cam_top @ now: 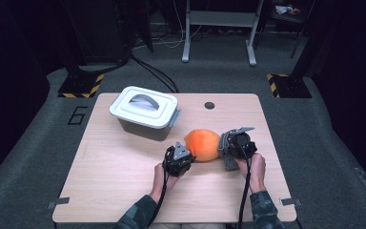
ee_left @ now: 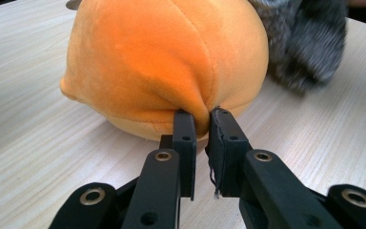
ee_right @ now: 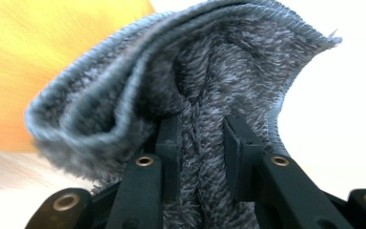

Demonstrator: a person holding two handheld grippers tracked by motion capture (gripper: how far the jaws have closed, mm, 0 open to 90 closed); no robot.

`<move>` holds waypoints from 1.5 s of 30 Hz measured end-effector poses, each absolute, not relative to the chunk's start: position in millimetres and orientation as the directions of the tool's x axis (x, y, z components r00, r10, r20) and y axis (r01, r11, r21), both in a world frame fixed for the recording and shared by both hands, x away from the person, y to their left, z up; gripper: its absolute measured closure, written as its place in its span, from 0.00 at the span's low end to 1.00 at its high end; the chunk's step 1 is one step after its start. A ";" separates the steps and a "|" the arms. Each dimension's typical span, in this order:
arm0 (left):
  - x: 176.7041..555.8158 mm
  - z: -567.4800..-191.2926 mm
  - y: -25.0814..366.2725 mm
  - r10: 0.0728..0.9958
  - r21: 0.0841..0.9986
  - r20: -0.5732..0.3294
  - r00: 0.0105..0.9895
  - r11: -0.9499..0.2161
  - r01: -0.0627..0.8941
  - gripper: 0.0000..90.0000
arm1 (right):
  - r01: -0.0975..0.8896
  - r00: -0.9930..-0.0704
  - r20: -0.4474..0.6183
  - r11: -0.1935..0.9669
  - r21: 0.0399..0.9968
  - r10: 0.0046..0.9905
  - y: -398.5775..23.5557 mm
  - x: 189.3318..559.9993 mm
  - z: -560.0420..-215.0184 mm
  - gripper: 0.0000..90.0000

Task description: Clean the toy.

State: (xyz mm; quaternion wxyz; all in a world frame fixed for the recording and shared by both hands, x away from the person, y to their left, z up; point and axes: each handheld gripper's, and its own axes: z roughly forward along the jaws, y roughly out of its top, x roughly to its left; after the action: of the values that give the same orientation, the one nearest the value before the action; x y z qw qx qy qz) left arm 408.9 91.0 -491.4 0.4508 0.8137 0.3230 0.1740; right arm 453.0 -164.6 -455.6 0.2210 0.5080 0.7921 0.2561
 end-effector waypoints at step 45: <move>411.8 -493.4 90.3 0.690 0.843 -0.012 0.724 -0.382 0.378 0.93 | 0.640 -0.442 -0.127 0.412 0.649 0.888 -136.5 451.2 -434.8 0.78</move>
State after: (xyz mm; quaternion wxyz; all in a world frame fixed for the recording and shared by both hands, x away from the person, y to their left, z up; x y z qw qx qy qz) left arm 411.8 90.3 -493.4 0.4486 0.8129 0.3284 0.1737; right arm 451.2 -136.5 -434.8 0.2343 0.4733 0.8068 0.2649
